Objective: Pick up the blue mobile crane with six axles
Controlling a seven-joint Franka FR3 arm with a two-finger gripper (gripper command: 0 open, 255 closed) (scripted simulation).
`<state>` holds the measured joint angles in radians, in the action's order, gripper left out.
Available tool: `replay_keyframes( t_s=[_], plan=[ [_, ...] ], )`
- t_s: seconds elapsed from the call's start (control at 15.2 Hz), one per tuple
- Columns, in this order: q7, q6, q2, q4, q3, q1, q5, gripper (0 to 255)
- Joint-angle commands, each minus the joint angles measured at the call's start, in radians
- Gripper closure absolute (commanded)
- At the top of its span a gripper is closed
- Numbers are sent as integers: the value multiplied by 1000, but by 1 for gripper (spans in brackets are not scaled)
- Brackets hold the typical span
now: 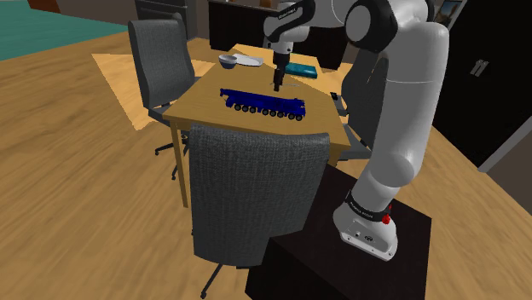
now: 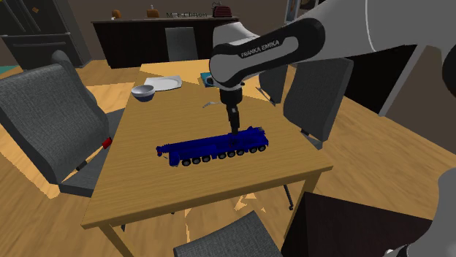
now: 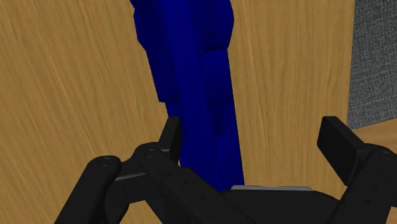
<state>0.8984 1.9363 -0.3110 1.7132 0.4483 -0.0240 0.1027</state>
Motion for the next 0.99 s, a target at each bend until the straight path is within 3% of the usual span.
replay_keyframes(
  t_s=[0.0, 0.2, 0.79, 0.86, 0.92],
  plan=[
    [50, -3, -89, -84, -12, -24, 27, 0],
    [98, -19, -189, -196, -30, -57, 51, 0],
    [104, 65, -224, -145, -40, -60, 66, 0],
    [104, 66, -221, -140, -39, -59, 65, 255],
    [104, 66, -222, -141, -39, -59, 65, 255]
  ],
)
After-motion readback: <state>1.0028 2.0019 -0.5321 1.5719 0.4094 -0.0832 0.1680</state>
